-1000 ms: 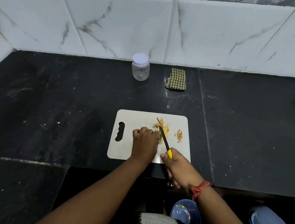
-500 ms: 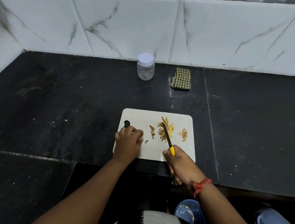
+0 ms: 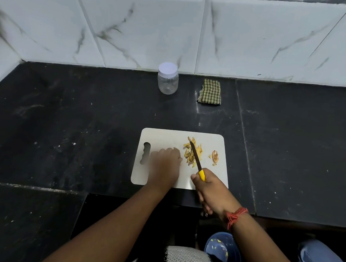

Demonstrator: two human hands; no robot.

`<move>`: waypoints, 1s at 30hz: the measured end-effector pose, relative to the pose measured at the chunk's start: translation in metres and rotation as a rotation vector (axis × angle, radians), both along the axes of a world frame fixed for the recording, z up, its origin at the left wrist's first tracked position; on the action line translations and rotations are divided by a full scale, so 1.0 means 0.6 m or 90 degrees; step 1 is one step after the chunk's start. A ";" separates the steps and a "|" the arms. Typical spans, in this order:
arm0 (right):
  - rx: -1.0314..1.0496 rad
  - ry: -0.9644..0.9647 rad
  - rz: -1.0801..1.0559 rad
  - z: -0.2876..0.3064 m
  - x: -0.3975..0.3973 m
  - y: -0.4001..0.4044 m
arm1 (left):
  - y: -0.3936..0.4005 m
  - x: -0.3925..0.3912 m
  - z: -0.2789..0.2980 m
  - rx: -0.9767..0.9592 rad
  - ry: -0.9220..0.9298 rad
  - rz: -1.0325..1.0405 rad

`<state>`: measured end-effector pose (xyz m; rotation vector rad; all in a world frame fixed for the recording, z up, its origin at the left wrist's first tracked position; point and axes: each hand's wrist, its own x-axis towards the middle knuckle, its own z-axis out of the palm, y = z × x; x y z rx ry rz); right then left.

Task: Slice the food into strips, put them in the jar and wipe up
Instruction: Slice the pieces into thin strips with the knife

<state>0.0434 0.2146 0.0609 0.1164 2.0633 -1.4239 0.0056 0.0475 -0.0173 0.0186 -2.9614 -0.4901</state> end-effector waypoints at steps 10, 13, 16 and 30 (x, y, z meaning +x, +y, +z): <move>-0.001 0.010 -0.018 0.000 -0.018 0.025 | 0.016 -0.057 0.007 -0.005 0.050 -0.003; -0.001 0.009 -0.022 -0.003 -0.025 0.027 | -0.014 -0.034 -0.011 -0.027 0.074 -0.030; -0.005 0.004 -0.014 -0.009 -0.032 0.022 | -0.031 -0.020 -0.023 -0.048 0.074 -0.066; 0.030 -0.009 0.030 -0.019 -0.050 -0.015 | -0.068 -0.014 -0.024 -0.044 0.078 -0.038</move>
